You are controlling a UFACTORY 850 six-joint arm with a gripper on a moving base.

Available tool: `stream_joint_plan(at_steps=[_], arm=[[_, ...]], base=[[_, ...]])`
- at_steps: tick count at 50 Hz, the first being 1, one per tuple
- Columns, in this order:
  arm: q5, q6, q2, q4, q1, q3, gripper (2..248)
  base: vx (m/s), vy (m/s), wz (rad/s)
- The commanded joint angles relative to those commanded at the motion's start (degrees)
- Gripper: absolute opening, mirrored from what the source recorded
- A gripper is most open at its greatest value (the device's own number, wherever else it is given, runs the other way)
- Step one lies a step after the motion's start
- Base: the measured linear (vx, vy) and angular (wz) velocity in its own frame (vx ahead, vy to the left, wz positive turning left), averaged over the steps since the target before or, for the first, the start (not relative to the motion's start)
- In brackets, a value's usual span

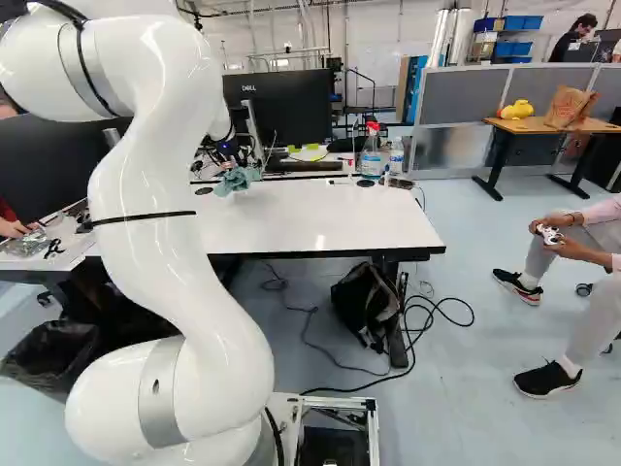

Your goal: Clean the table with the green towel

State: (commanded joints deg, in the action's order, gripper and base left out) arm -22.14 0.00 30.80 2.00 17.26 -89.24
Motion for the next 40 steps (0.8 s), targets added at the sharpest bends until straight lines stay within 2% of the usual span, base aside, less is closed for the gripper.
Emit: stream_joint_plan(at_steps=[7,14,15,19,20,24,25,30,31,35,36,40], arm=[[0.0,0.0,1.8,0.0,0.5,-2.4,46],[0.0,0.0,2.1,0.0,0.6,-2.7,54],[0.0,0.0,2.1,0.0,0.6,-2.7,86],[0.0,0.0,2.1,0.0,0.6,-2.7,86],[0.0,0.0,2.1,0.0,0.6,-2.7,121],[0.0,0.0,2.1,0.0,0.6,-2.7,121],[0.0,0.0,2.1,0.0,0.6,-2.7,155],[0.0,0.0,2.1,0.0,0.6,-2.7,155],[0.0,0.0,2.1,0.0,0.6,-2.7,192],[0.0,0.0,2.1,0.0,0.6,-2.7,192],[0.0,0.0,2.1,0.0,0.6,-2.7,229],[0.0,0.0,2.1,0.0,0.6,-2.7,229]], base=[[0.0,0.0,0.0],[0.0,0.0,0.0],[0.0,0.0,0.0],[0.0,0.0,0.0],[0.0,0.0,0.0],[0.0,0.0,0.0],[0.0,0.0,0.0],[0.0,0.0,0.0],[0.0,0.0,0.0],[0.0,0.0,0.0],[0.0,0.0,0.0],[0.0,0.0,0.0]])
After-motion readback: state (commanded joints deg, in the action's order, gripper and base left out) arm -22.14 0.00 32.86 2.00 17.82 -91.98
